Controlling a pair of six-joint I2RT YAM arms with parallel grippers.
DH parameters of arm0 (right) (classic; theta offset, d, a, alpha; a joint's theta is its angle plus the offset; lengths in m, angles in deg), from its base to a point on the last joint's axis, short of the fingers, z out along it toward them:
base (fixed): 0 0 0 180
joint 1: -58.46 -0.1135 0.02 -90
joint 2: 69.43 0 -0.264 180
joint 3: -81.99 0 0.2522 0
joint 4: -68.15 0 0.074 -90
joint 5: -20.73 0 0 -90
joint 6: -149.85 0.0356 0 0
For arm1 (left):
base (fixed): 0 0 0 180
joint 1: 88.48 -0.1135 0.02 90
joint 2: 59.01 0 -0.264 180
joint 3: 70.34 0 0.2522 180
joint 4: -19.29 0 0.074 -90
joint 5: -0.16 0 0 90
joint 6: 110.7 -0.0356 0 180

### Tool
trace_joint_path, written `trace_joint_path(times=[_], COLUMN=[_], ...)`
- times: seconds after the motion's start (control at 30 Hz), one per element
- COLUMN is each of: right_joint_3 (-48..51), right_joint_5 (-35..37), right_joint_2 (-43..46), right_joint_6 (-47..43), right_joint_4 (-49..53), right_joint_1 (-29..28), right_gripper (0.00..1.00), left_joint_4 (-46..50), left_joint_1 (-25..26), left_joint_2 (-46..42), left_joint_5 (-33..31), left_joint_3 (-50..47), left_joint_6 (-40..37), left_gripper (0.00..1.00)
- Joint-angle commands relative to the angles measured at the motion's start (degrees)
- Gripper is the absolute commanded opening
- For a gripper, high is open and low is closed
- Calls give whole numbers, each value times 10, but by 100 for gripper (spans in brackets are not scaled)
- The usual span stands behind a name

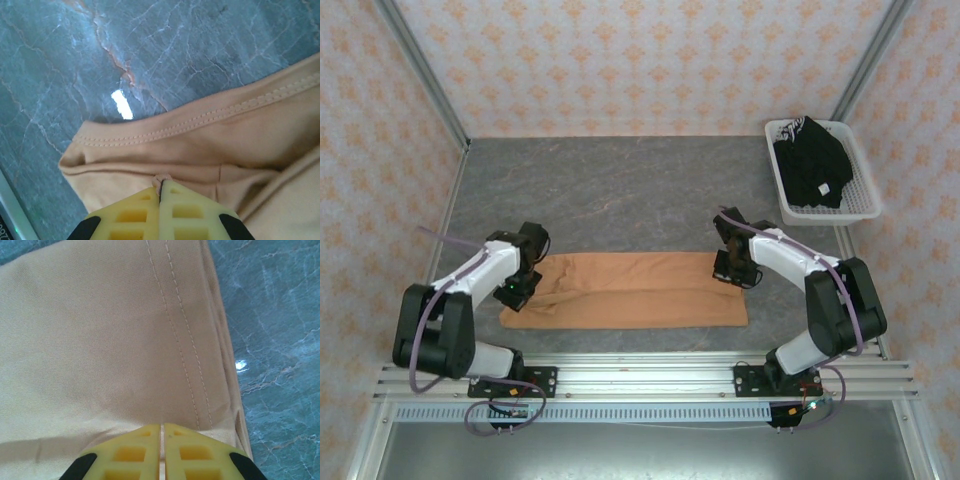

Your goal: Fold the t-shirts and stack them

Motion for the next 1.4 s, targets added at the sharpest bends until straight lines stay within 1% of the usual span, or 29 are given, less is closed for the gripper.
trace_joint_path(times=[0.0, 0.03, 0.1, 0.13, 0.17, 0.2, 0.27, 0.33, 0.4, 0.47, 0.5, 0.57, 0.67, 0.73, 0.8, 0.97, 1.1, 1.3, 1.37], right_joint_3=[-1, -3, -9, -14, -19, -23, -37, -49, -57, -66, -72, -81, -89, -94, -99, -124, -132, -131, -129], right_joint_5=[12, 13, 14, 14, 14, 14, 15, 13, 8, 2, 1, -2, -3, -4, 1, 17, 19, 15, 12], right_joint_2=[-3, -1, 6, 11, 16, 21, 27, 25, 17, 2, -6, -22, -41, -59, -74, -106, -114, -123, -125], right_joint_6=[-1, -1, -2, -3, -4, -6, -10, -15, -18, -21, -20, -21, -16, -14, -10, -7, -10, -10, -10], right_joint_4=[3, 4, 8, 10, 13, 14, 19, 20, 15, 9, 7, 3, -7, -10, -12, 1, 5, 2, 2], right_joint_1=[-3, -3, -3, -3, -3, -3, -3, -3, -3, -3, -4, -3, -2, -3, -2, -2, -2, -2, -1], right_gripper=[10, 10, 11, 13, 15, 16, 19, 19, 20, 20, 20, 20, 21, 21, 21, 21, 21, 21, 21], left_joint_4=[-3, -1, 2, 9, 18, 24, 26, -7, -69, -120, -129, -132, -132, -116, -99, -95, -88, -104, -122], left_joint_1=[-7, -10, -18, -21, -23, -24, -30, -45, -72, -102, -113, -126, -132, -132, -132, -132, -133, -135, -135], left_joint_2=[39, 47, 47, 37, 22, 8, -27, -52, -52, -20, 0, 48, 92, 115, 126, 110, 82, 53, 48], left_joint_5=[-52, -53, -52, -56, -62, -66, -71, -58, -11, 49, 72, 99, 120, 125, 116, 97, 74, 91, 105], left_joint_3=[29, 33, 41, 49, 58, 69, 94, 106, 110, 120, 130, 161, 185, 197, 199, 179, 167, 129, 112], left_joint_6=[-16, -16, -18, -20, -24, -30, -48, -76, -109, -143, -155, -181, -200, -206, -206, -189, -186, -189, -190], left_gripper=[0, 6, 28, 42, 52, 57, 62, 63, 64, 64, 65, 65, 65, 65, 65, 64, 64, 64, 61])
